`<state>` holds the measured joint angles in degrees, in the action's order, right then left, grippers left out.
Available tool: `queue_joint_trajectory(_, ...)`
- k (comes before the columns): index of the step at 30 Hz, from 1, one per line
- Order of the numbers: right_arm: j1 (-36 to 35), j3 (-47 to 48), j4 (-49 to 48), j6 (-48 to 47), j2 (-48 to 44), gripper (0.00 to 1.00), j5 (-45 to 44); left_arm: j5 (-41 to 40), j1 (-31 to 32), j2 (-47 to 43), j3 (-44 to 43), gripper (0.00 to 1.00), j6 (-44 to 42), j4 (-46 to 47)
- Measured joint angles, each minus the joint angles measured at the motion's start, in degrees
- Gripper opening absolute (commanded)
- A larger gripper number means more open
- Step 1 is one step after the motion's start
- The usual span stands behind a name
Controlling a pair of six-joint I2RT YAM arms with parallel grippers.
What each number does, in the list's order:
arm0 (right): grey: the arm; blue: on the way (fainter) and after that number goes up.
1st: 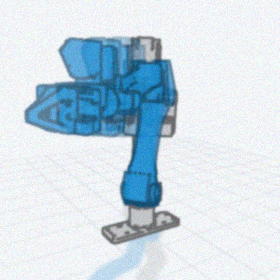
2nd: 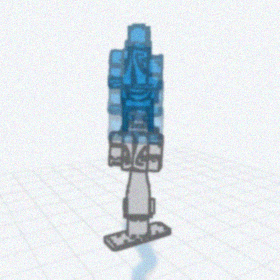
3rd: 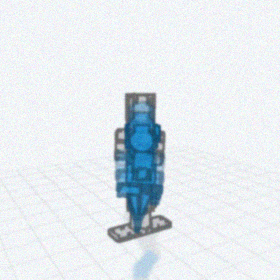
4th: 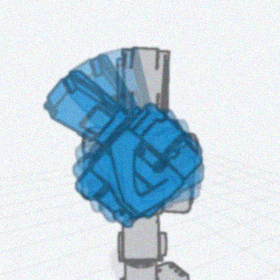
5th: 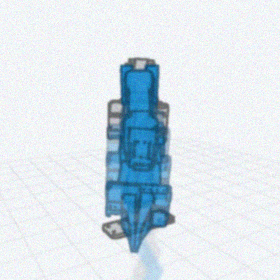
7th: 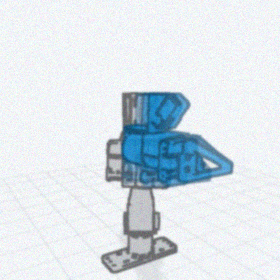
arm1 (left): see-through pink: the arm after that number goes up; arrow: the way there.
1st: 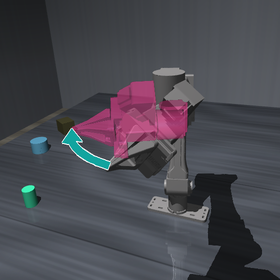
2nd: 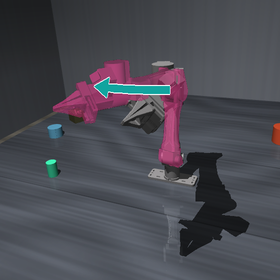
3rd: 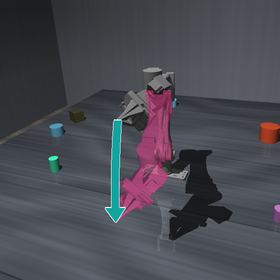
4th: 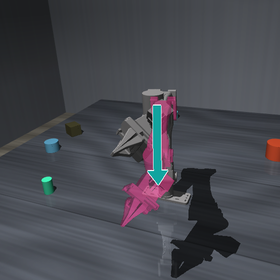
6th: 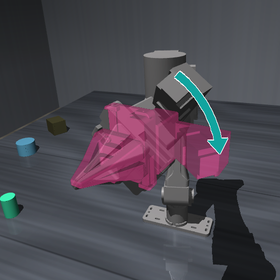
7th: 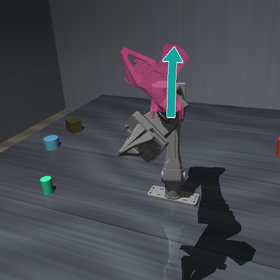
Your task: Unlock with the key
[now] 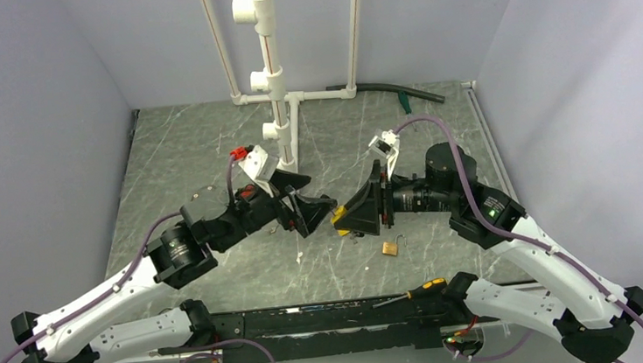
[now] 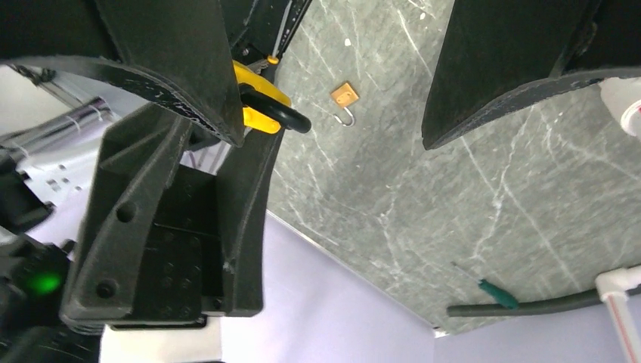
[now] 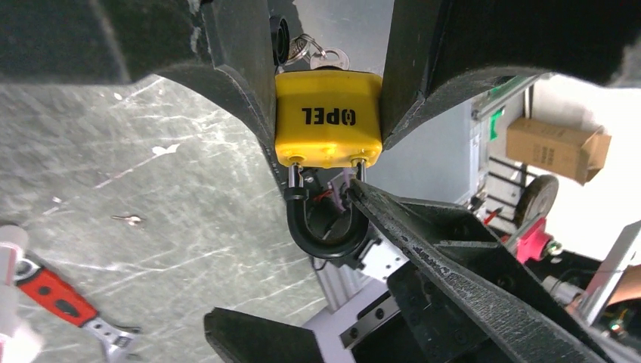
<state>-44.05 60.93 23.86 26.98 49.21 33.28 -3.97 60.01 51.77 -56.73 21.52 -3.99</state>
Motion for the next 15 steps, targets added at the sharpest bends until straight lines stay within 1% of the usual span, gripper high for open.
queue_joint_trajectory(4,-0.35,0.00,-1.05,0.02,-0.15,0.00,4.11,6.84,-0.22,-3.08,1.09,0.99,-2.64,0.55)
queue_joint_trajectory(9,-0.37,0.00,-3.23,0.22,-0.15,0.00,8.28,15.23,-0.37,-6.99,2.14,0.99,-6.23,0.90)
queue_joint_trajectory(15,-0.35,0.00,-5.81,1.62,0.33,0.00,12.07,24.94,-0.42,-5.92,2.16,0.97,-8.59,3.39)
